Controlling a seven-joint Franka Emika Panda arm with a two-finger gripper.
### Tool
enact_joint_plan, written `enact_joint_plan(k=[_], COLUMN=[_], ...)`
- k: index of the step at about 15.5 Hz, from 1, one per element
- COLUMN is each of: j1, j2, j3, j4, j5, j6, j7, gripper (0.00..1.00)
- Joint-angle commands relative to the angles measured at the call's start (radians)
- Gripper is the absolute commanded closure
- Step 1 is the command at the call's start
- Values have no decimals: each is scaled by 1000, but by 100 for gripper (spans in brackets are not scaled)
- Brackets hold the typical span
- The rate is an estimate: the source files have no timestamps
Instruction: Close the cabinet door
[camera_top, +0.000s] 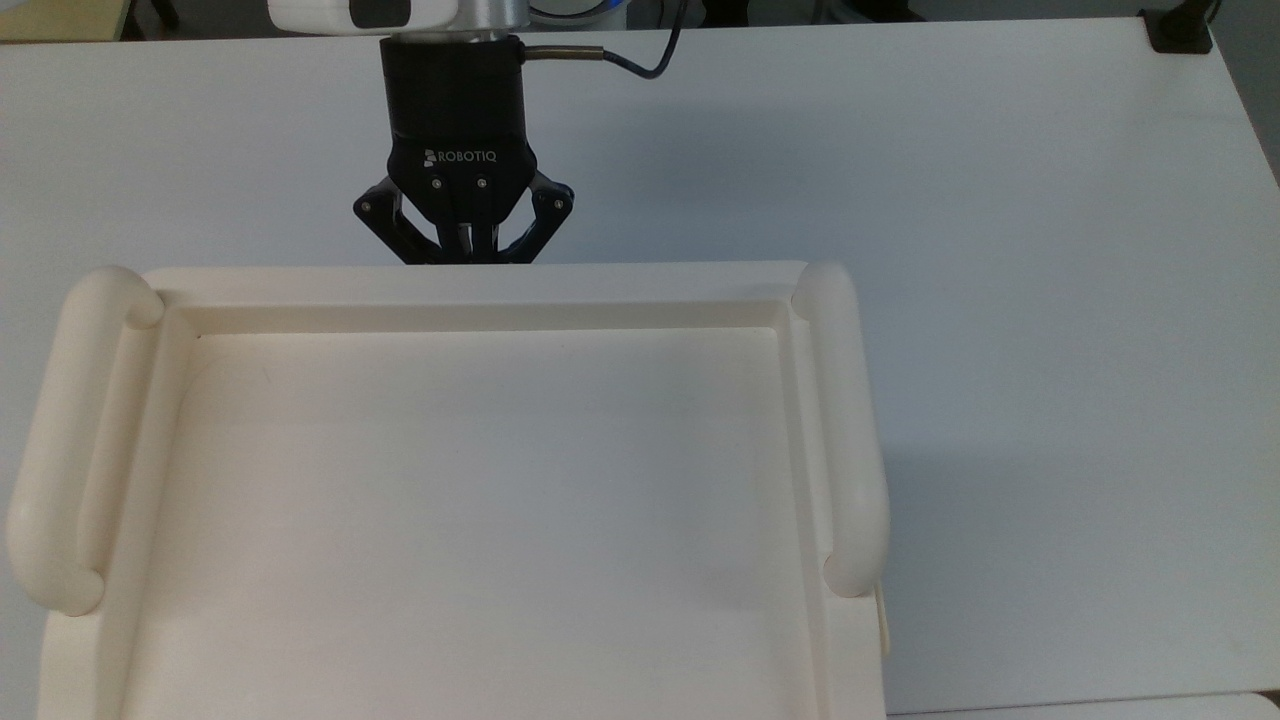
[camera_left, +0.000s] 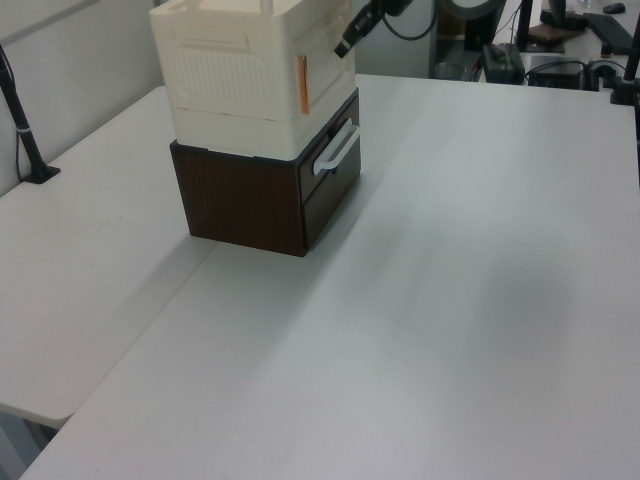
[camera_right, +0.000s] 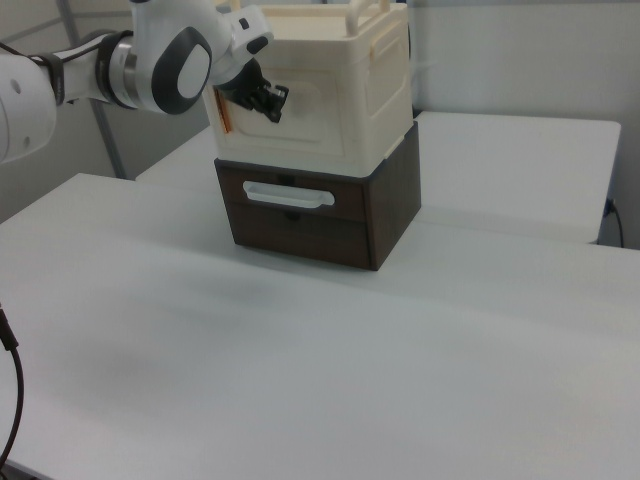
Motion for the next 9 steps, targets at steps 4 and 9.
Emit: enact_joint_plan(k=[4, 9], j1=[1, 0], j2=[-102, -179], j3=[-12, -12], j4=[-31, -34], j5=[-23, -102], j6=[-440, -739], j7=[8, 31], gripper=[100, 100])
